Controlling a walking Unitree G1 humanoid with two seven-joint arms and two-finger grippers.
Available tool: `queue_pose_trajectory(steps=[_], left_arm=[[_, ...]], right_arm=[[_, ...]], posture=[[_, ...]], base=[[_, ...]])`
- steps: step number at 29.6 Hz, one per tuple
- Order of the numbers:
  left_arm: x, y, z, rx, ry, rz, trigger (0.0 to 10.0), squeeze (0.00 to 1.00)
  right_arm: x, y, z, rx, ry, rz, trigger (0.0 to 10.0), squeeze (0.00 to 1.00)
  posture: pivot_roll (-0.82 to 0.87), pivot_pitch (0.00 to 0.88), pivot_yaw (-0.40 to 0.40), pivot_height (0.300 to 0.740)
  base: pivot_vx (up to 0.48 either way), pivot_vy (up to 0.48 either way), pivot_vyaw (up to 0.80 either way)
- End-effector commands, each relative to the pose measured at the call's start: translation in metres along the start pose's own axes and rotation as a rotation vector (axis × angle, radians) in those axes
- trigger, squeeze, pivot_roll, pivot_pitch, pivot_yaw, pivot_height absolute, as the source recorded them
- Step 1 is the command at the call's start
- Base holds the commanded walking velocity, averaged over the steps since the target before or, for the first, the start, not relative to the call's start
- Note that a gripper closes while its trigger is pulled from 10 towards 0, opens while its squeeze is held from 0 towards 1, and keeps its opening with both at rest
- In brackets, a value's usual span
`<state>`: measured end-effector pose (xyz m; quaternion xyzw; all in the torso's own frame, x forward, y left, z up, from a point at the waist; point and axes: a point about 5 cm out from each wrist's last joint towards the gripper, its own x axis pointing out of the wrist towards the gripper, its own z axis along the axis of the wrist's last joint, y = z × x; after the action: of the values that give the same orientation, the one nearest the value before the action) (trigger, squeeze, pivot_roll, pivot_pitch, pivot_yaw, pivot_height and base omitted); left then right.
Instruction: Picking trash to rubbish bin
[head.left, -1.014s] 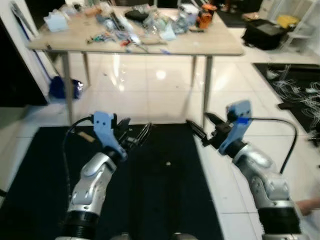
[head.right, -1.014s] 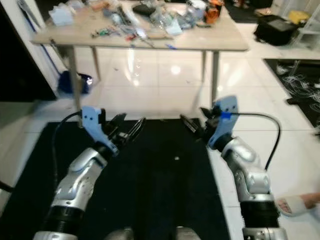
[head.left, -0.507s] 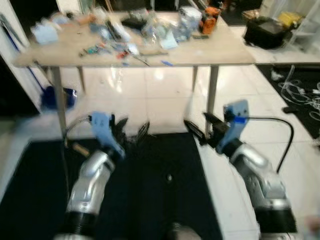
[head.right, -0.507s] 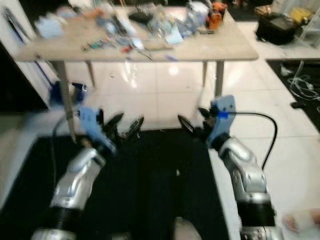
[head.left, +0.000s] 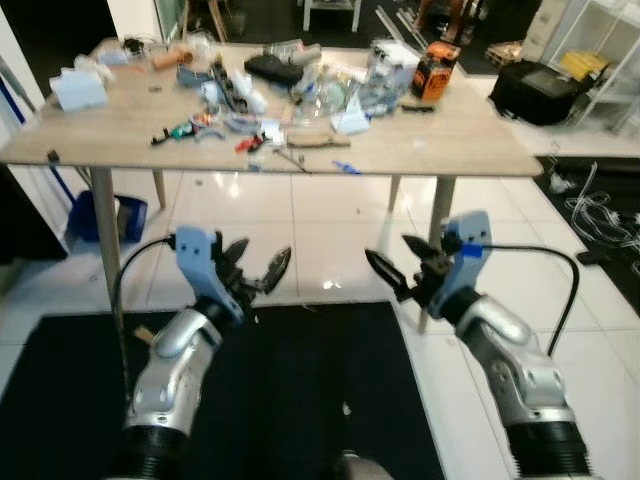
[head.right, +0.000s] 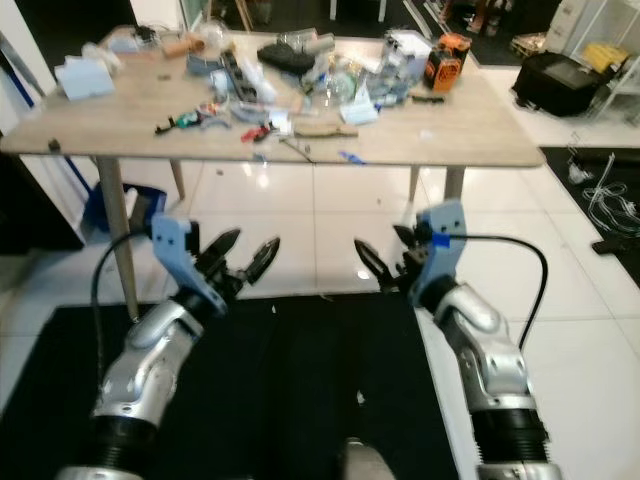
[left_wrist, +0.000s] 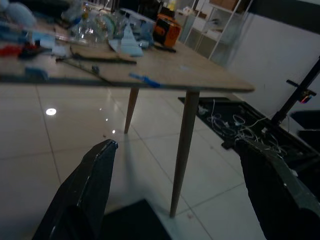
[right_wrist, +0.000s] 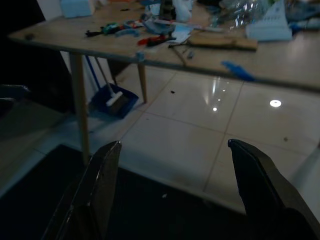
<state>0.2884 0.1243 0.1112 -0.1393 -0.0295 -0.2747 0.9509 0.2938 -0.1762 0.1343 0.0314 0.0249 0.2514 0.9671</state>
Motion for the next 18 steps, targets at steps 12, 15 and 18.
queue_pose_trajectory(steps=[12,15,18], left_arm=[[-0.0022,0.0031,0.0006,0.030,0.000,0.000,10.0,0.00],[-0.0016,0.0029,0.0021,0.050,-0.003,-0.012,10.0,0.00],[-0.0013,0.0031,0.0027,0.059,-0.003,-0.014,10.0,0.00]], right_arm=[[0.0032,0.0005,-0.0011,0.000,0.006,-0.005,10.0,0.00],[0.0037,0.0007,-0.0013,0.000,0.014,0.002,10.0,0.00],[0.0038,0.0008,-0.0013,-0.002,0.015,0.002,10.0,0.00]], posture=[[-0.09,0.000,-0.031,0.740],[-0.09,0.000,-0.030,0.740],[-0.09,0.000,-0.030,0.740]], base=[[0.480,0.000,0.00],[0.480,0.000,-0.43],[0.480,0.000,-0.79]])
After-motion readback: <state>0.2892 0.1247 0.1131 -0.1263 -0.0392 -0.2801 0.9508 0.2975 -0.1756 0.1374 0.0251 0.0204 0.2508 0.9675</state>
